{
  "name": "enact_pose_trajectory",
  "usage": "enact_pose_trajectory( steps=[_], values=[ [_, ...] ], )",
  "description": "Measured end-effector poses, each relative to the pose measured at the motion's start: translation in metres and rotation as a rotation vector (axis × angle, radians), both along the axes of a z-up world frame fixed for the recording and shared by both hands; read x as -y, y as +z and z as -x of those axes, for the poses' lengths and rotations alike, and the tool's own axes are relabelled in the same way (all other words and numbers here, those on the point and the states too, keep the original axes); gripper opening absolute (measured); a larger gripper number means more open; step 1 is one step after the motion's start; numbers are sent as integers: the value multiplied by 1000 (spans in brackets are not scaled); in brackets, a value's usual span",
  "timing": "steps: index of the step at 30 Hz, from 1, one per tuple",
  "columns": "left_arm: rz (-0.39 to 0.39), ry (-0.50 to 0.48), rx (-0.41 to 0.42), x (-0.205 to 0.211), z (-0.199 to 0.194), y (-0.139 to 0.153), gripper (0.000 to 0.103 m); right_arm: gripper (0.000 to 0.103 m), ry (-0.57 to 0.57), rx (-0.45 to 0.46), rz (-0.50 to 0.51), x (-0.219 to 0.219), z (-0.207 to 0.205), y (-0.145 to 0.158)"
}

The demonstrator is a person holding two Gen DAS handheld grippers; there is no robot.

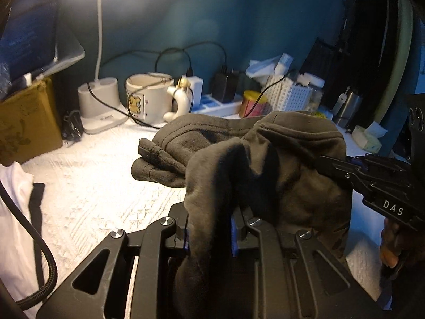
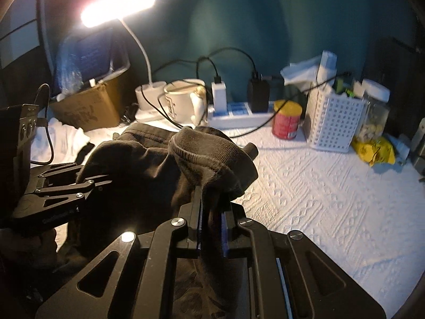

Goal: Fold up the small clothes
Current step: 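Grasp the collar end with both grippers, then lift the collar end with both grippers and fold it over the hem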

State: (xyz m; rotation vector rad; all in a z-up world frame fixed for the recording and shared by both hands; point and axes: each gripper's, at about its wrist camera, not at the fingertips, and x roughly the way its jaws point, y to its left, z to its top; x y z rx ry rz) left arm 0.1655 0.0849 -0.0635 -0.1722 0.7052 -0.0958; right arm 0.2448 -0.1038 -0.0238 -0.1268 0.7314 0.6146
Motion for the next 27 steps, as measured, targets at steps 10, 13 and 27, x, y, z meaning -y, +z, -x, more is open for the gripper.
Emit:
enact_pose_trajectory(
  steps=[10, 13, 27],
  values=[
    [-11, 23, 89, -1, 40, 28, 20, 11, 15, 125, -38, 10, 48, 44],
    [-15, 32, 117, -3, 54, 37, 20, 11, 18, 161, -53, 13, 61, 57],
    [-50, 91, 257, -17, 119, 81, 20, 11, 76, 335, -116, 4, 130, 117]
  ],
)
